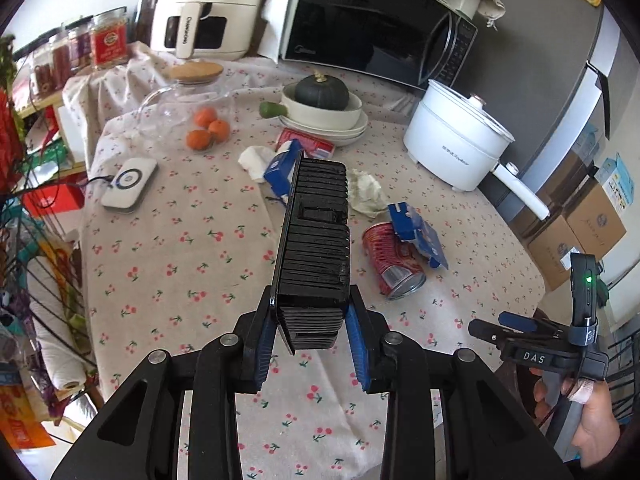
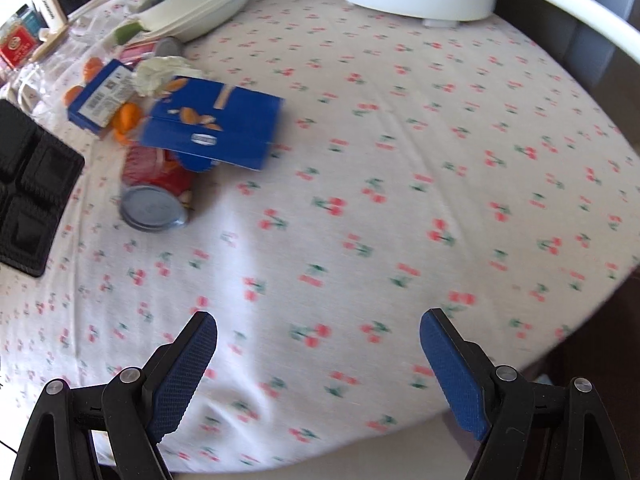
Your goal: Collect trash
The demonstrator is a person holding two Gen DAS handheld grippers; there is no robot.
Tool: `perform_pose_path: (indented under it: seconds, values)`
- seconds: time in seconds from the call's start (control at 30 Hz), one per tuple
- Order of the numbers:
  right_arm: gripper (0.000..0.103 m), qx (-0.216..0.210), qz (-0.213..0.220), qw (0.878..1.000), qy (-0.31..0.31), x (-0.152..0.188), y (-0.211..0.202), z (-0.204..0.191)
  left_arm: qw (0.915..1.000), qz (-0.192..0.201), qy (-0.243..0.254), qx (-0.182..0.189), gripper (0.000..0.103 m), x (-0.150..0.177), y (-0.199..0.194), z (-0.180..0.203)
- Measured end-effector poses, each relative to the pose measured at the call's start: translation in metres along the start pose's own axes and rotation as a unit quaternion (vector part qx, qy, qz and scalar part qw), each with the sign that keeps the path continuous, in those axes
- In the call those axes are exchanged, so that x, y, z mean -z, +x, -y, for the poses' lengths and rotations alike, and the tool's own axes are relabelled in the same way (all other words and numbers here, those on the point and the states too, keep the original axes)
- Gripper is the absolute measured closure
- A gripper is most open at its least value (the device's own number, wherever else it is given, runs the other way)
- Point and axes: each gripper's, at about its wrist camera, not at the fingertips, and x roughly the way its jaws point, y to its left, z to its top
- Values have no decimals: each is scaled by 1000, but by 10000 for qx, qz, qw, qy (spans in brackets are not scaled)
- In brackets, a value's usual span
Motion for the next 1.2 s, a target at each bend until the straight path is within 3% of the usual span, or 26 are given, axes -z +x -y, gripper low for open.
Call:
perform_pose_path:
  seconds: [0.13,0.3,0.6,0.67,0.7,0.9,1.2]
  values:
    - [16,-303,147,9994,-43,-11,19,-31,9994,-79,-321,-42,68,5,4,-21]
    - [16,-544,321,9979,-128,-26,47,-69,9993,-117,-293,-199,68,5,9,-36]
    - [21,-544,612,9963,-242,-38,78,-97,9992,-196,-301,-147,68,8,12,-49]
    - [30,-520,706,9958,-273,-39,77,-98,9993,-198,-292,-140,68,9,12,-49]
    - [43,-521,727,9955,-303,-39,76,-97,9993,-197,-293,-141,68,9,11,-49]
    - [43,-575,667,9947,-535,-30,59,-96,9993,-177,-299,-162,68,10,9,-46]
    - [44,-913,574,9911,-786,2,3,-93,9990,-219,-387,39,68,15,5,-26]
